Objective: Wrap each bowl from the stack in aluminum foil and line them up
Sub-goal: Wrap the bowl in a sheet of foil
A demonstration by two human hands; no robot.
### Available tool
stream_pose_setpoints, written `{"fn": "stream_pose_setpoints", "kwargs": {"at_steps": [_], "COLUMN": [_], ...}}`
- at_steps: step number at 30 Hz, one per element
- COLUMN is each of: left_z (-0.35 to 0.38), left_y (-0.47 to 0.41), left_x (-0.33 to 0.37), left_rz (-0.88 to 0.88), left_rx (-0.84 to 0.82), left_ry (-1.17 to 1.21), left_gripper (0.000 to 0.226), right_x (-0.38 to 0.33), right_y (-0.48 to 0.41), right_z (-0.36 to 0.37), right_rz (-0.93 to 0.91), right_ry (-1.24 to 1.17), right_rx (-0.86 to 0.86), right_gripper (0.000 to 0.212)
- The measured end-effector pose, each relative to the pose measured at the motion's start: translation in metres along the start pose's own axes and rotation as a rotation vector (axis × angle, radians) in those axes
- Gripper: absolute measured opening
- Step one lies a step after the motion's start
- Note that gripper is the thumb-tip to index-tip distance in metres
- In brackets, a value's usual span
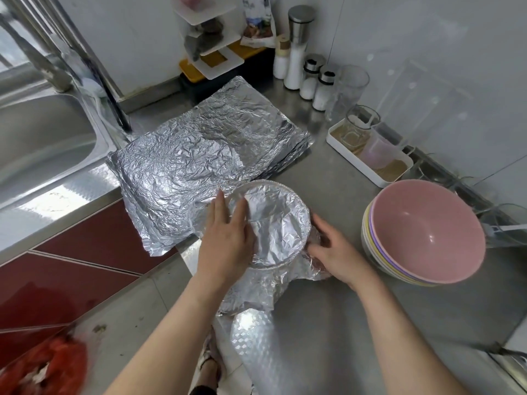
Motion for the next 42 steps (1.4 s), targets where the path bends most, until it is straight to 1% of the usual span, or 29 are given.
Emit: {"fn": "stream_pose_setpoints", "kwargs": {"at_steps": [1, 3, 6, 7, 8, 9, 11, 13, 14, 16, 19, 21, 24, 25, 26, 27, 29, 31, 34, 35, 36, 37, 38, 40, 42], "left_z": [0.001, -0.003, -0.019, -0.023, -0.023, -0.017, 0.007, 0.031, 0.04, 0.048, 0.052, 0.05, 0.05, 0.05, 0.049, 0.05, 0.047, 0.03, -0.011, -0.017, -0.015, -0.01, -0.005, 0.003, 0.006], "left_y": [0.003, 0.012, 0.023, 0.025, 0.024, 0.021, 0.02, 0.026, 0.029, 0.033, 0.029, 0.026, 0.02, 0.019, 0.018, 0.019, 0.019, 0.013, -0.001, -0.005, -0.007, -0.008, -0.009, -0.008, -0.007], "left_x": [0.001, 0.001, -0.008, -0.005, 0.003, 0.015, 0.044, 0.07, 0.077, 0.081, 0.079, 0.083, 0.086, 0.087, 0.088, 0.088, 0.088, 0.077, 0.036, 0.018, 0.004, -0.003, -0.003, 0.001, 0.004], "left_rz": [0.001, -0.014, -0.104, -0.087, -0.029, 0.053, 0.249, 0.412, 0.46, 0.491, 0.47, 0.461, 0.41, 0.393, 0.381, 0.373, 0.368, 0.33, 0.177, 0.11, 0.057, 0.044, 0.067, 0.11, 0.118], "left_rx": [0.011, 0.052, 0.152, 0.182, 0.18, 0.129, -0.05, -0.167, -0.18, -0.135, -0.06, -0.037, -0.065, -0.077, -0.087, -0.102, -0.114, -0.053, 0.141, 0.159, 0.142, 0.12, 0.114, 0.133, 0.147], "left_ry": [-0.004, -0.092, -0.24, -0.255, -0.252, -0.226, -0.179, -0.203, -0.213, -0.22, -0.192, -0.188, -0.177, -0.174, -0.171, -0.167, -0.146, -0.094, -0.066, -0.056, -0.041, -0.036, -0.035, -0.02, -0.017], "left_gripper": [0.044, 0.038, 0.045, 0.05, 0.055, 0.06, 0.069, 0.077, 0.079, 0.074, 0.063, 0.06, 0.064, 0.066, 0.069, 0.071, 0.074, 0.072, 0.062, 0.061, 0.062, 0.063, 0.065, 0.069, 0.072], "right_x": [-0.004, -0.011, -0.015, -0.016, -0.017, -0.017, -0.014, -0.013, -0.012, -0.01, -0.012, -0.012, -0.01, -0.011, -0.01, -0.012, -0.017, -0.02, -0.025, -0.026, -0.027, -0.028, -0.03, -0.031, -0.026], "right_y": [-0.001, -0.001, -0.001, -0.001, -0.001, -0.003, -0.005, -0.006, -0.006, -0.005, -0.001, 0.005, 0.012, 0.014, 0.015, 0.016, 0.015, 0.011, 0.004, 0.001, 0.0, -0.001, -0.001, 0.002, 0.004], "right_z": [-0.002, -0.008, -0.017, -0.018, -0.018, -0.018, -0.019, -0.016, -0.012, -0.001, 0.011, 0.013, 0.025, 0.03, 0.033, 0.033, 0.026, 0.017, 0.009, 0.011, 0.014, 0.017, 0.02, 0.021, 0.021], "right_rz": [-0.023, -0.06, -0.087, -0.096, -0.091, -0.093, -0.074, -0.037, -0.012, 0.023, 0.04, 0.072, 0.105, 0.111, 0.113, 0.102, 0.083, 0.06, 0.011, 0.013, 0.018, 0.011, -0.001, -0.007, 0.008], "right_ry": [0.019, 0.065, 0.105, 0.093, 0.082, 0.06, 0.02, -0.062, -0.122, -0.221, -0.297, -0.399, -0.529, -0.556, -0.552, -0.528, -0.448, -0.351, -0.162, -0.123, -0.094, -0.074, -0.058, -0.046, -0.062], "right_rx": [0.038, 0.13, 0.254, 0.28, 0.298, 0.312, 0.337, 0.33, 0.314, 0.244, 0.17, 0.199, 0.213, 0.2, 0.194, 0.19, 0.215, 0.253, 0.292, 0.298, 0.304, 0.319, 0.345, 0.418, 0.456], "right_gripper": [0.067, 0.058, 0.047, 0.044, 0.04, 0.037, 0.029, 0.028, 0.03, 0.033, 0.045, 0.046, 0.032, 0.034, 0.043, 0.046, 0.043, 0.047, 0.05, 0.049, 0.049, 0.048, 0.047, 0.045, 0.044]}}
Point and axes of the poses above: each hand's wrist, its own y-axis away from the middle knuckle, its own z-axis out of the palm, x = y × z, the point moved 10 cm from there along -y, towards the middle knuckle, and after that the axes turned 6 degrees about x, right-handed, at the moved point
